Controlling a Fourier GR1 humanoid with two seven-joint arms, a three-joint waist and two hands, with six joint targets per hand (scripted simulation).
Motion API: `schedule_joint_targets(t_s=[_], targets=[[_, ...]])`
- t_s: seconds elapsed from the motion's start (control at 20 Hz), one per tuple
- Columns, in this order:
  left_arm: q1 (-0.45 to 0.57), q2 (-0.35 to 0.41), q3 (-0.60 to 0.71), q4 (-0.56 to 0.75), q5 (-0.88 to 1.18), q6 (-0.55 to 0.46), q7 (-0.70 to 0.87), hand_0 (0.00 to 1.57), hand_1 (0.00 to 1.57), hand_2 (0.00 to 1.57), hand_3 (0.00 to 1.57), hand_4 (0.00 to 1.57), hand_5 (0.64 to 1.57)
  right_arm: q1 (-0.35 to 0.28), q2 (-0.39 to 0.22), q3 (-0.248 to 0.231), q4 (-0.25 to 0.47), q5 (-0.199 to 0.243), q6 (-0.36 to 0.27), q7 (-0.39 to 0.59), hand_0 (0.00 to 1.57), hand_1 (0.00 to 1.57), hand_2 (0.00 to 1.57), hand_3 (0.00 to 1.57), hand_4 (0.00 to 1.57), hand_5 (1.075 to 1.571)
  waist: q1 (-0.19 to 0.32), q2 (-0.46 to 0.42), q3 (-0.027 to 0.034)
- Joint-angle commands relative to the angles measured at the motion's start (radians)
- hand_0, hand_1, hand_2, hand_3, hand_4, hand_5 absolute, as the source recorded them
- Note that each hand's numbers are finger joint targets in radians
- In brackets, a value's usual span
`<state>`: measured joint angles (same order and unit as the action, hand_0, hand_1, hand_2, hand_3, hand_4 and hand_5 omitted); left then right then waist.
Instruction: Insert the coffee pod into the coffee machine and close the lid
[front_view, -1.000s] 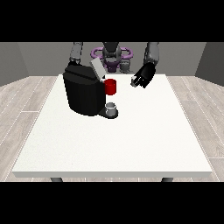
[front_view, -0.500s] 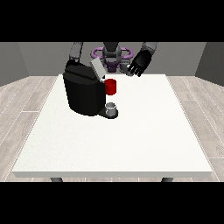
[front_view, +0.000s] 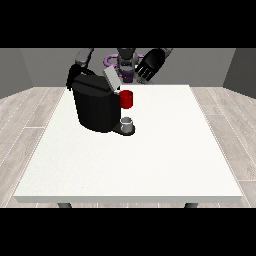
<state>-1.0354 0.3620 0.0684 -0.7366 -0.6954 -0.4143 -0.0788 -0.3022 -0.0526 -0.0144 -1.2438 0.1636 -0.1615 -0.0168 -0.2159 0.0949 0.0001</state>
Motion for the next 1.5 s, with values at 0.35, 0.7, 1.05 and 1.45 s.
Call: schedule_joint_targets(t_s=[0.35, 0.7, 1.05, 1.45], targets=[[-0.153, 0.07, 0.041, 0.031, -0.011, -0.019, 0.03, 1.22, 1.22, 1.29, 1.24, 0.48, 1.571, -0.071, -0.011, -0.017, -0.033, -0.008, 0.002, 0.012, 0.0, 0.0, 0.0, 0.0, 0.0, 1.571, -0.053, 0.115, 0.0002], [-0.196, 0.094, 0.05, 0.076, -0.025, -0.017, 0.024, 1.2, 1.2, 1.29, 1.25, 0.49, 1.571, -0.121, -0.006, -0.002, -0.06, 0.005, -0.004, 0.042, 0.0, 0.0, 0.0, 0.0, 0.0, 1.571, -0.093, 0.171, 0.0], [-0.241, 0.103, 0.051, 0.084, -0.033, -0.019, 0.01, 1.25, 1.25, 1.29, 1.24, 0.45, 1.571, -0.173, -0.027, -0.037, -0.042, 0.001, -0.018, 0.028, 0.0, 0.0, 0.0, 0.0, 0.15, 1.571, -0.084, 0.225, 0.0003], [-0.24, 0.084, 0.043, 0.087, -0.034, -0.026, -0.027, 1.19, 1.19, 1.23, 1.19, 0.43, 1.571, -0.17, 0.015, -0.037, -0.025, 0.019, -0.08, 0.015, 0.0, 0.0, 0.0, 0.0, 0.16, 1.571, -0.059, 0.232, 0.0002]])
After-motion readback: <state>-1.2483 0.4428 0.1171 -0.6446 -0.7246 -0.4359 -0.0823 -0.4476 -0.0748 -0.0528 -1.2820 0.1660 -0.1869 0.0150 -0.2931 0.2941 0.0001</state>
